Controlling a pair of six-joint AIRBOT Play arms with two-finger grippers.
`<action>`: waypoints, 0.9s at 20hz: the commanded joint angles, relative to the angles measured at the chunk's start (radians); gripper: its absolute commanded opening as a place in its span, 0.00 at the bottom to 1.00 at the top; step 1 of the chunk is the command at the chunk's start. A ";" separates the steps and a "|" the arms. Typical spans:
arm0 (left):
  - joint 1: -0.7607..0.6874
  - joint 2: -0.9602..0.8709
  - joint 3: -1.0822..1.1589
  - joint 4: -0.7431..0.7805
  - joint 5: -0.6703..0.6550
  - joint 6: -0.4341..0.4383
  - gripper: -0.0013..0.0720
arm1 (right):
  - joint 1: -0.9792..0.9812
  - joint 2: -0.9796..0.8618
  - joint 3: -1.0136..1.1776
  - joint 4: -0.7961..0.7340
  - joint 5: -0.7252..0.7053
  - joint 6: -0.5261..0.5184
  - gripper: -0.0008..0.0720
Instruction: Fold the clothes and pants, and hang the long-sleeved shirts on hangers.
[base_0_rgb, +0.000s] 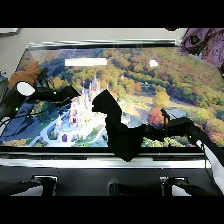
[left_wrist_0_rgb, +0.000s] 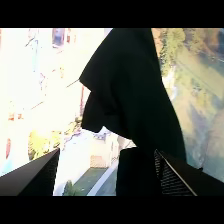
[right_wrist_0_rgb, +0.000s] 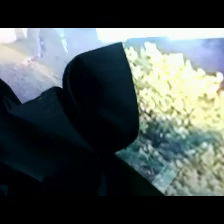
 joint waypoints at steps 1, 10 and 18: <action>0.002 -0.087 0.001 -0.039 0.009 0.009 0.94 | 0.005 0.035 0.011 0.001 0.019 0.000 0.05; -0.037 -0.387 0.002 -0.436 0.095 0.316 0.93 | 0.005 0.117 0.011 0.000 0.006 0.085 0.05; -0.110 -0.453 0.041 -0.514 0.116 0.350 0.04 | 0.005 0.179 0.013 0.000 0.021 0.129 0.05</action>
